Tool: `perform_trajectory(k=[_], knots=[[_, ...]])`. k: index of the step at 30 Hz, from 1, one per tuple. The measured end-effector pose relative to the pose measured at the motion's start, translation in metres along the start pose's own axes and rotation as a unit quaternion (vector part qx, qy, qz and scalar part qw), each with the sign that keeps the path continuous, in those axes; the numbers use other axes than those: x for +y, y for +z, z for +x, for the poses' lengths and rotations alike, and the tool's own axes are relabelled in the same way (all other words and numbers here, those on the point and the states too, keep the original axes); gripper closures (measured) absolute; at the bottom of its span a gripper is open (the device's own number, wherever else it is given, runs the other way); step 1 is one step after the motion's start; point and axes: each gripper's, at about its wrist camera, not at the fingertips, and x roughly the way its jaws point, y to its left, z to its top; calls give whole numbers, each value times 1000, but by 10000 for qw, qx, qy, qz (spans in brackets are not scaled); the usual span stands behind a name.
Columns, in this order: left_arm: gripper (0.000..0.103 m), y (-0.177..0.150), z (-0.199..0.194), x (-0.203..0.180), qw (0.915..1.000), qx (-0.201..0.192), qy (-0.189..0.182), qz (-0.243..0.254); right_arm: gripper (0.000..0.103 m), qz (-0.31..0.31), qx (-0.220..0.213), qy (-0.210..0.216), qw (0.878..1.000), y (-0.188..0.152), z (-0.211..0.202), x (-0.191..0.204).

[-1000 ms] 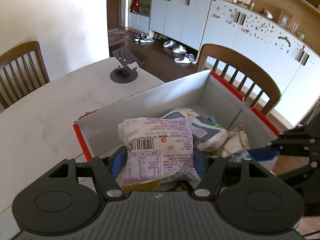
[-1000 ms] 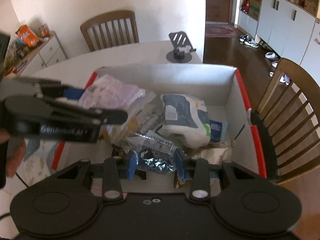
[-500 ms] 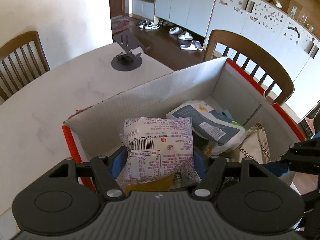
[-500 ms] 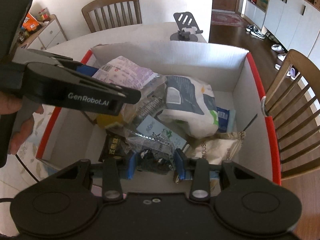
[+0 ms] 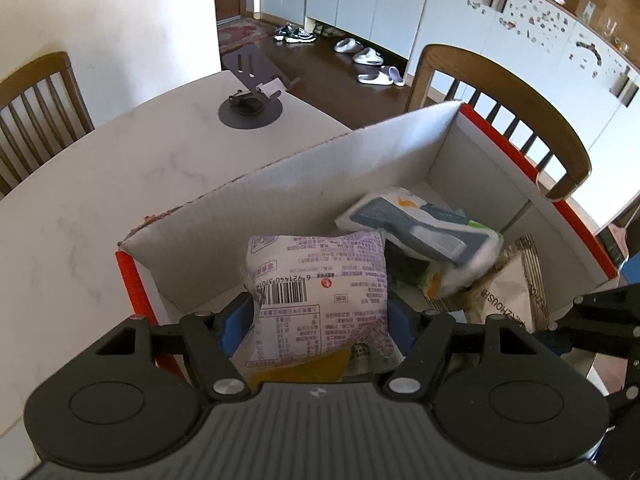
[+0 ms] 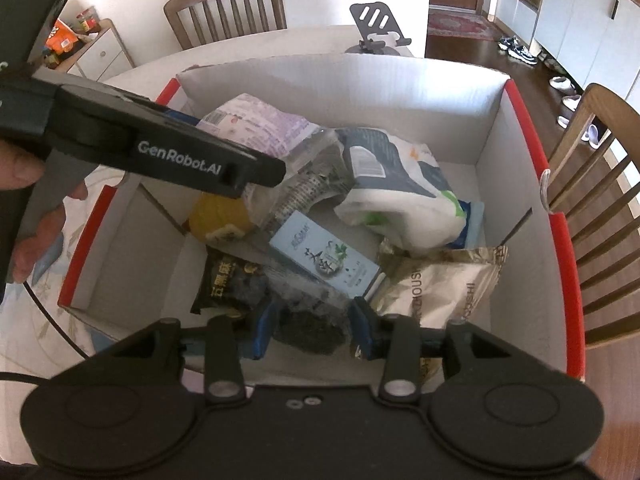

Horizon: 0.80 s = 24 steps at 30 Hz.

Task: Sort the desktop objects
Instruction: 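Lower both bags into the box and open the left and right tools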

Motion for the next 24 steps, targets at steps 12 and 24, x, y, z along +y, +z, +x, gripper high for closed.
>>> perform_trajectory(k=[12,24], knots=[[27,-1,-3,-3,10000,-46,2,70,48,55,-129,70,9999,-3,-8,-3],[27,-4,-21,-10,9998,-164,-16,126,40,82,-399,80,9991,-5,-28,-3]])
